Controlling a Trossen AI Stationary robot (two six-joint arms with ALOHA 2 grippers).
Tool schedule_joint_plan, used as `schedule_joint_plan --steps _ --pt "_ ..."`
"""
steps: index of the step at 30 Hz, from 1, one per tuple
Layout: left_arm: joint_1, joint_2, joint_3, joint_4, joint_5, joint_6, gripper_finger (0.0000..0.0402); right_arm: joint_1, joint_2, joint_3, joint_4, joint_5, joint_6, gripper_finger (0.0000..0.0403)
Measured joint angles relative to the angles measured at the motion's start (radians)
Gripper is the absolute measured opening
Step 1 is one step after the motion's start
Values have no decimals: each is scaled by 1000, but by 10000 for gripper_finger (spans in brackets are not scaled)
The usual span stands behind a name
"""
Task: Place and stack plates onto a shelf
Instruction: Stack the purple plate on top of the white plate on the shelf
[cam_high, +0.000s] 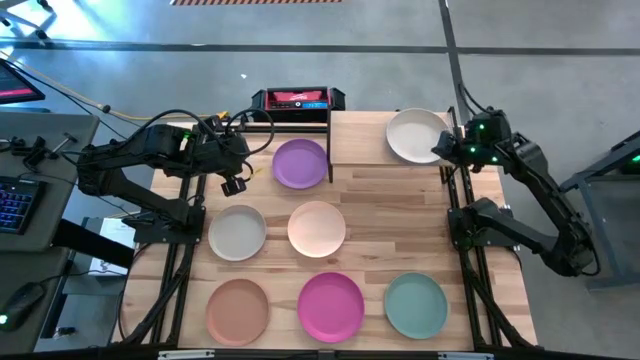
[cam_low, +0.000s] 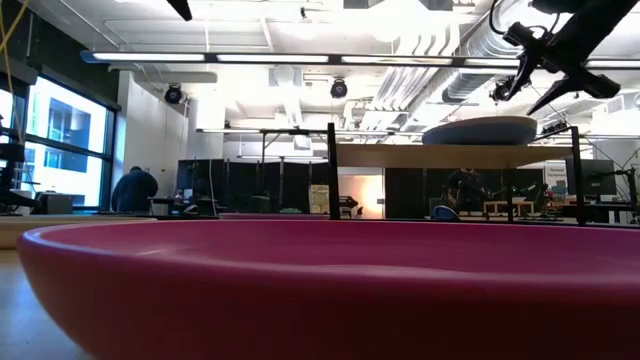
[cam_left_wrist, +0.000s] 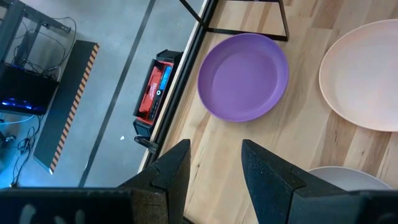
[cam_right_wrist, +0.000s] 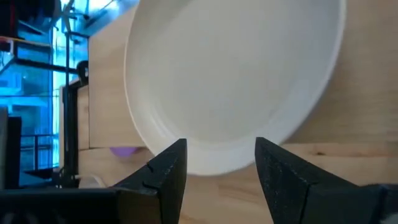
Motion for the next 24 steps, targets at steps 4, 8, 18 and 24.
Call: schedule_joint_plan --steps 4,8,18,24 --pt "0 0 0 0 0 0 133 23 -2 0 -11 -31 -3 168" --pt "0 0 0 0 0 0 133 64 -2 0 -11 -67 -5 168" --pt "0 0 0 0 0 0 133 207 -2 0 -11 -91 31 168" --pt "0 0 0 0 0 0 133 313 -2 0 7 -99 106 168"
